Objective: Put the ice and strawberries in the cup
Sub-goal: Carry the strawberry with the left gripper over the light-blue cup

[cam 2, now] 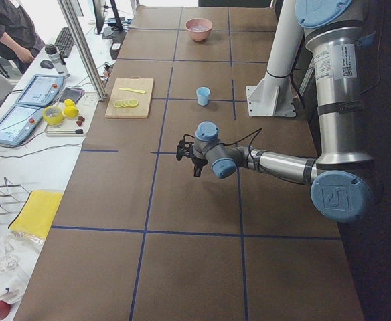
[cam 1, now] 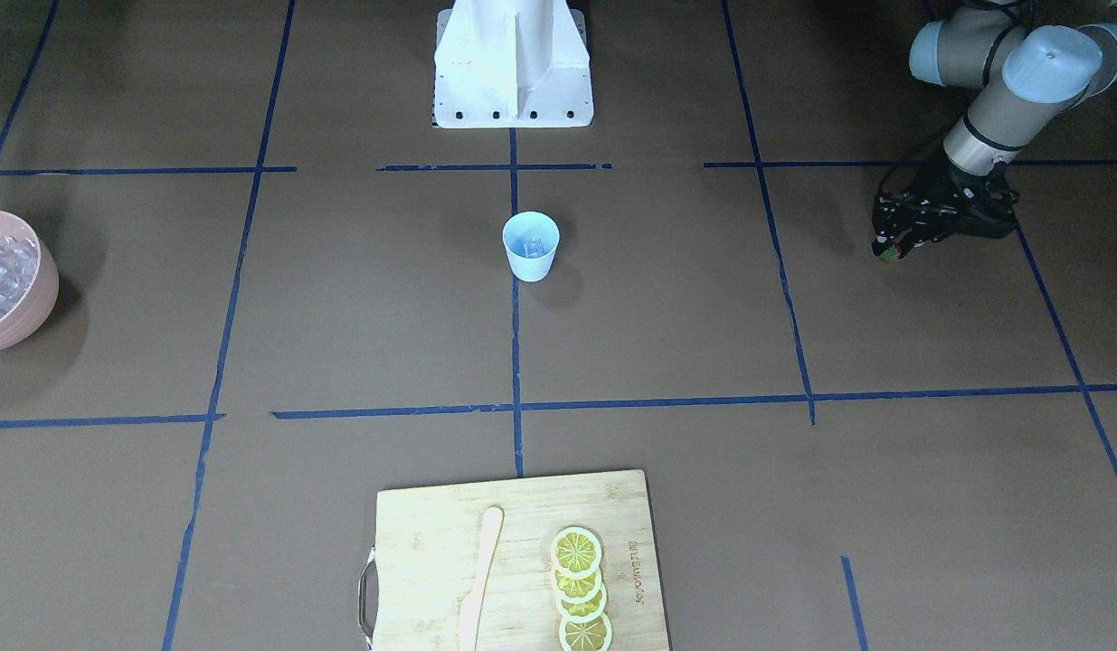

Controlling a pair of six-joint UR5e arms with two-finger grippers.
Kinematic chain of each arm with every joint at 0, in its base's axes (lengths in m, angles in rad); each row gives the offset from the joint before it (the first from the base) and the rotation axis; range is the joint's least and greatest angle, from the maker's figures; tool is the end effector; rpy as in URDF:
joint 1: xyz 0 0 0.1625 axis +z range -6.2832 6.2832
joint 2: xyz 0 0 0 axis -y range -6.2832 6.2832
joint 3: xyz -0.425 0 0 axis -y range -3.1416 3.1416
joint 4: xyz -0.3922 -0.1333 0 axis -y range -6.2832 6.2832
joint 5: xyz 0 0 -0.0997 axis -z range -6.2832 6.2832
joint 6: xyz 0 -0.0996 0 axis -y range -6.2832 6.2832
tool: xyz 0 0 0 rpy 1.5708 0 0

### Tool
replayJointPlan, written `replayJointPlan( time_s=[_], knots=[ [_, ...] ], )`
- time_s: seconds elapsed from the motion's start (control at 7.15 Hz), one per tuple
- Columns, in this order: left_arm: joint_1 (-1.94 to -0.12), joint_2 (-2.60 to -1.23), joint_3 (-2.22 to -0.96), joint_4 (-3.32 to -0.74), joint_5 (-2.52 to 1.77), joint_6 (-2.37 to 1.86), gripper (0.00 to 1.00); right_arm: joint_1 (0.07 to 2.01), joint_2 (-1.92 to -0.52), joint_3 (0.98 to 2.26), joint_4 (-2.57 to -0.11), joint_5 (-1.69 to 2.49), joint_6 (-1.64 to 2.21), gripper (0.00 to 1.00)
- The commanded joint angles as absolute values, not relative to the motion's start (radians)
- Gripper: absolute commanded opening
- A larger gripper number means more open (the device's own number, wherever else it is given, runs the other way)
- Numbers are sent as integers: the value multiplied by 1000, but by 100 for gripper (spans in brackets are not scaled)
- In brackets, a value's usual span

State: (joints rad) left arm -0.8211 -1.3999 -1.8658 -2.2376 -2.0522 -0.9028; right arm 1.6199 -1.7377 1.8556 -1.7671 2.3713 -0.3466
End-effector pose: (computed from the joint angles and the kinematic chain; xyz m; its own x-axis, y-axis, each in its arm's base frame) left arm 0.2427 -0.3886 0.5240 0.6391 0.1193 -0.7599 0.0364 0.9821 0.1848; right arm 0.0820 -0.4093 0.6124 0.6682 -0.2533 0.6996 0.1893 0.9672 0.1694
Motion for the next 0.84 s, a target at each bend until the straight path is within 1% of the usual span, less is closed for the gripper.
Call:
replayJointPlan(
  time_s=[0.0,0.14,0.28,0.56,0.7],
  knots=[
    [-841,-1431,-2100,-1925,-2065,-881,0,1620,-1736,1856,-1767,2372,-328,99],
    [-842,-1512,-2185,-1752,-2065,-881,0,1620,-1736,1856,-1767,2372,-328,99],
    [-842,-1616,-2233,-1591,-2063,-881,0,1621,-1736,1861,-1767,2370,-325,99],
    [-833,-1908,-2247,-1252,-2057,-897,0,1620,-1736,1874,-1766,2370,-289,99],
    [-784,-2012,-2240,-1156,-2051,-943,0,1620,-1736,1876,-1767,2370,-287,99]
  ],
)
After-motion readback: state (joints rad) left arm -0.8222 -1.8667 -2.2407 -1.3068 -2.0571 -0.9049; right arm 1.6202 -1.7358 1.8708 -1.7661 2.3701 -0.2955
